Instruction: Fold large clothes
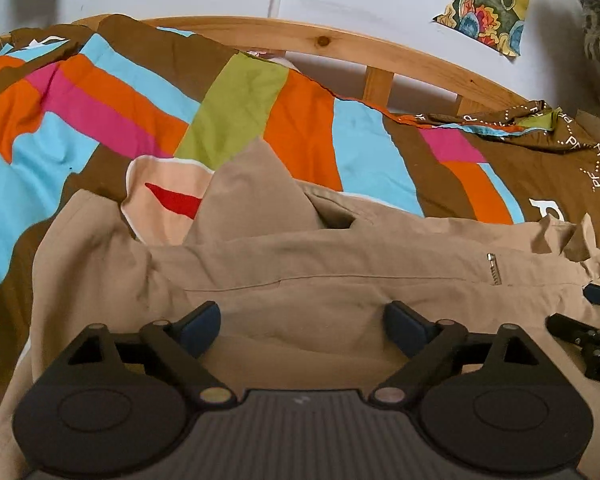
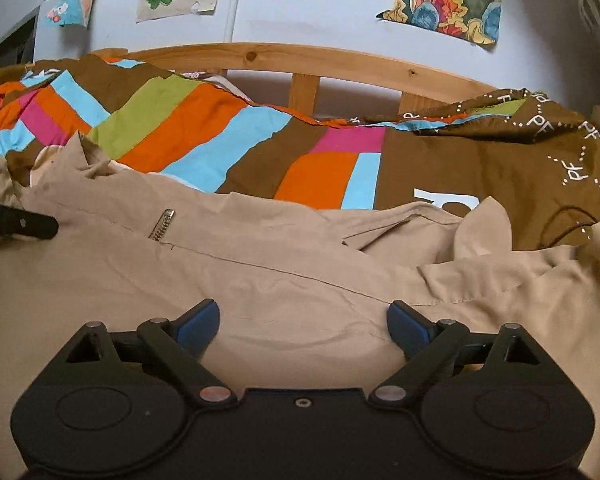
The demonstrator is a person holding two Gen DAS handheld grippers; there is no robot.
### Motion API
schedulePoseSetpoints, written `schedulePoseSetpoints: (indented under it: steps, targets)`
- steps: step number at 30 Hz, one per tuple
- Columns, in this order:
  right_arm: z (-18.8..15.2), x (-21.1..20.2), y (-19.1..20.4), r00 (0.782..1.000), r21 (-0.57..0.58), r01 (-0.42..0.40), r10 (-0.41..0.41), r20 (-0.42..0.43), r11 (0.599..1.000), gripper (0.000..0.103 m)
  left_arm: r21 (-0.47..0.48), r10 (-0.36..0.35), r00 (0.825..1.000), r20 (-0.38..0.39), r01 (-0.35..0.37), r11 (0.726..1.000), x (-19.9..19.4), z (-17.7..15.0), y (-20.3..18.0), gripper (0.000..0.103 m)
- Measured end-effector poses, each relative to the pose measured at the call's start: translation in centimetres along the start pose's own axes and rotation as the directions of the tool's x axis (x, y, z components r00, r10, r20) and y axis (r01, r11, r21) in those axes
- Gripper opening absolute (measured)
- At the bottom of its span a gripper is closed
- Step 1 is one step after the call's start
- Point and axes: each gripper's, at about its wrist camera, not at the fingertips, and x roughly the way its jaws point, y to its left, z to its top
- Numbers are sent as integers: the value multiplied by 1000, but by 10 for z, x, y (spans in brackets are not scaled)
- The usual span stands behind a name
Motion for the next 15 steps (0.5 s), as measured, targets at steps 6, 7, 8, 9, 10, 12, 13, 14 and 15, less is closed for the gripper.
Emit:
schedulePoseSetpoints:
  steps: [6, 7, 8, 9, 10, 12, 13, 14, 15]
  targets:
    - [1, -73, -35, 993, 169, 58, -75, 95, 984, 98, -17, 19, 999, -50, -20, 1000, -38, 14, -3, 94]
    - [-3, -88, -43, 990, 222, 71, -96, 103, 972, 100, -31, -13, 998, -58, 11, 999, -49, 14, 0, 96]
    - [-8, -98, -50, 989, 259, 85, -113, 99, 962, 100, -41, -35, 996, -86, 31, 999, -60, 12, 3, 97]
    - [-13, -103, -58, 988, 284, 106, -133, 80, 953, 100, -42, -37, 994, -107, 33, 999, -67, 9, 5, 97]
    - [-18, -105, -66, 986, 304, 140, -162, 49, 942, 99, -33, -27, 992, -121, 23, 999, -73, 3, 6, 97]
    - [-30, -97, -78, 983, 349, 178, -180, -27, 920, 97, -1, 8, 993, -119, -8, 1000, -76, -8, 6, 97]
    - [-37, -90, -84, 986, 377, 166, -153, -64, 911, 98, 12, 15, 994, -112, -14, 1000, -76, -14, 6, 97]
    - [-43, -85, -86, 988, 388, 155, -141, -64, 909, 101, 12, 12, 994, -107, -11, 1000, -74, -18, 7, 98]
    - [-47, -83, -85, 989, 377, 150, -142, -49, 914, 102, 10, 8, 995, -101, -7, 1000, -73, -20, 7, 100]
